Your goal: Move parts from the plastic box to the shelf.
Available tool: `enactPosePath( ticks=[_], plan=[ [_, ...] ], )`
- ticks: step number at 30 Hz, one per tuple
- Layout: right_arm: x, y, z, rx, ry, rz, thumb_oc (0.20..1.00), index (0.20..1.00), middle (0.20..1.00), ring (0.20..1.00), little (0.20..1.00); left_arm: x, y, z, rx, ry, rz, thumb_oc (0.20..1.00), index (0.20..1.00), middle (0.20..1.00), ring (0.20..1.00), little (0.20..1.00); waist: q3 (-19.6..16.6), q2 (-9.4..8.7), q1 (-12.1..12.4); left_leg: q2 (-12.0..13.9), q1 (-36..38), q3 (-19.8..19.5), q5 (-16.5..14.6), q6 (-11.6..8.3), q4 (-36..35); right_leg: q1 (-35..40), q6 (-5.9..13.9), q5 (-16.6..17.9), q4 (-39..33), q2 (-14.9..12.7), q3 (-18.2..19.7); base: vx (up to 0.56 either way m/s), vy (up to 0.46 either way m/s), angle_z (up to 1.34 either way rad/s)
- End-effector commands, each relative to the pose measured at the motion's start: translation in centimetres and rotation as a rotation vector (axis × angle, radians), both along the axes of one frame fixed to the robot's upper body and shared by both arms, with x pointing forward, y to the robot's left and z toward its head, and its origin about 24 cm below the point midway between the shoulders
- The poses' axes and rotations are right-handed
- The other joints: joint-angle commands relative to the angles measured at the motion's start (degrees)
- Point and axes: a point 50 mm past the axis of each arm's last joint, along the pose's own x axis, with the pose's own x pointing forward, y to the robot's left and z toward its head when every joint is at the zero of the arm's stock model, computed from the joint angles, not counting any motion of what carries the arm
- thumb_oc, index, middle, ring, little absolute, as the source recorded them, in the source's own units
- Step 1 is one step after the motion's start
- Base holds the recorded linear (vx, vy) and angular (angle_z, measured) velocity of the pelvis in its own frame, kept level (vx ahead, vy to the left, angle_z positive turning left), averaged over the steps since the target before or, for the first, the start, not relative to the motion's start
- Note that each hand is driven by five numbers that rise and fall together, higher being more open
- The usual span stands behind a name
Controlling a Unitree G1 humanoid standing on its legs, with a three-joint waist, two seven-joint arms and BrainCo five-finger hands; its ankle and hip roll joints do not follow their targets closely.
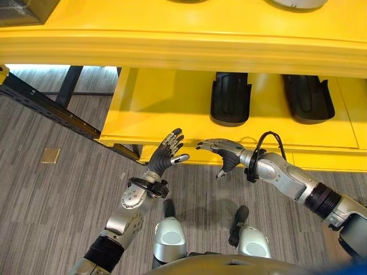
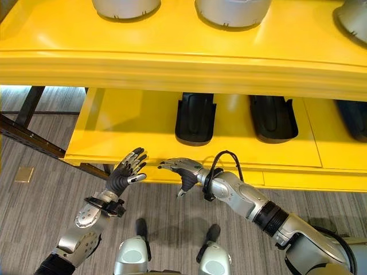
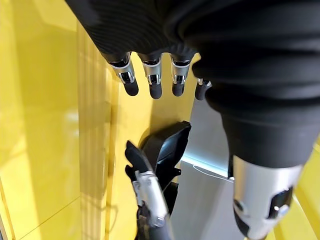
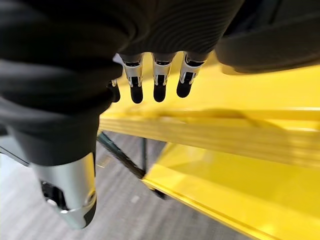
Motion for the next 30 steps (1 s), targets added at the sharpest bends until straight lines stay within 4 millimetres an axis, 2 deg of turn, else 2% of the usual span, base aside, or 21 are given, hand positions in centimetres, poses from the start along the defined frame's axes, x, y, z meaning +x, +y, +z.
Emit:
enactPosePath(
  ticks=[1, 13, 28, 30],
  plan=[
    [1.5, 1.7, 3.3, 0.059, -0.211, 0.042, 1.0, 1.0, 1.0, 1.0, 1.0, 0.4, -0.9, 2.4, -0.004, -0.116, -0.076, 1.0, 1.0, 1.0, 1.0, 1.0, -0.1, 0.09, 0.5, -2.5, -3.1, -0.8, -0.9, 3.31, 3.7, -0.9, 1.89, -5.9, 8.5, -0.6, 0.5, -0.07, -0.008, 0.08],
    [3.8, 0.3, 3.6, 0.079, -0.286, -0.117, 1.0, 1.0, 1.0, 1.0, 1.0, 0.7, -1.2, 2.8, 0.0, -0.128, -0.084, 1.0, 1.0, 1.0, 1.0, 1.0, 1.4, 0.96, 1.0, -3.0, -4.5, -1.0, -1.2, 3.52, 4.6, -2.5, 1.9, -6.0, 10.0, -1.2, 0.3, -0.01, -0.001, 0.02],
    [5.4, -1.8, 2.0, 0.022, -0.233, -0.286, 1.0, 1.0, 1.0, 1.0, 1.0, 1.1, -1.5, 2.9, 0.007, -0.129, -0.11, 1.0, 1.0, 1.0, 1.0, 1.0, 1.7, 1.36, 1.4, -3.1, -4.4, -0.8, -1.5, 3.62, 5.1, -2.8, 1.9, -5.8, 10.7, -1.7, -0.2, 0.0, 0.0, 0.0],
    [5.7, -2.1, 1.8, 0.013, -0.226, -0.311, 1.0, 1.0, 1.0, 1.0, 1.0, 1.2, -1.7, 2.9, 0.011, -0.126, -0.115, 1.0, 1.0, 1.0, 1.0, 1.0, 1.8, 1.42, 1.5, -3.3, -4.1, -1.3, -2.5, 3.18, 5.6, -2.6, 2.5, -6.6, 11.2, -2.0, 0.3, 0.03, 0.003, 0.0]
  ],
)
